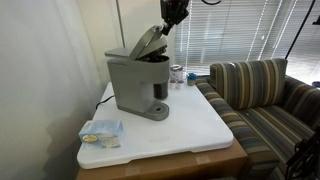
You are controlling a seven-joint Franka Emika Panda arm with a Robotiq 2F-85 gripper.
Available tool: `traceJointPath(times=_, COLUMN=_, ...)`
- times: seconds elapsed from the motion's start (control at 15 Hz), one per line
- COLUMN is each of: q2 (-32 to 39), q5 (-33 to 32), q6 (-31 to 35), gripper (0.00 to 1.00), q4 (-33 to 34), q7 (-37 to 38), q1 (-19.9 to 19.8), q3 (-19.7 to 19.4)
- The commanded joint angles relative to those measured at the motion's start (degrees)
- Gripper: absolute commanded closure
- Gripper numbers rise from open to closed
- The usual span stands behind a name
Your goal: Open the coffee maker
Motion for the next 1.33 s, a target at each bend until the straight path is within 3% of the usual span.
traceJointPath(times=0.0, q2=1.44, q5=0.06, q6=-0.88, gripper=1.00, q4=3.46, q7=-1.80, q1=-0.93, q3=0.55)
traceJointPath(times=1.27, q2=8.73, q5=-0.24, q6=-8.68, gripper=1.00, q4=15.80, q7=-2.88, q1=-1.33, q3=1.07)
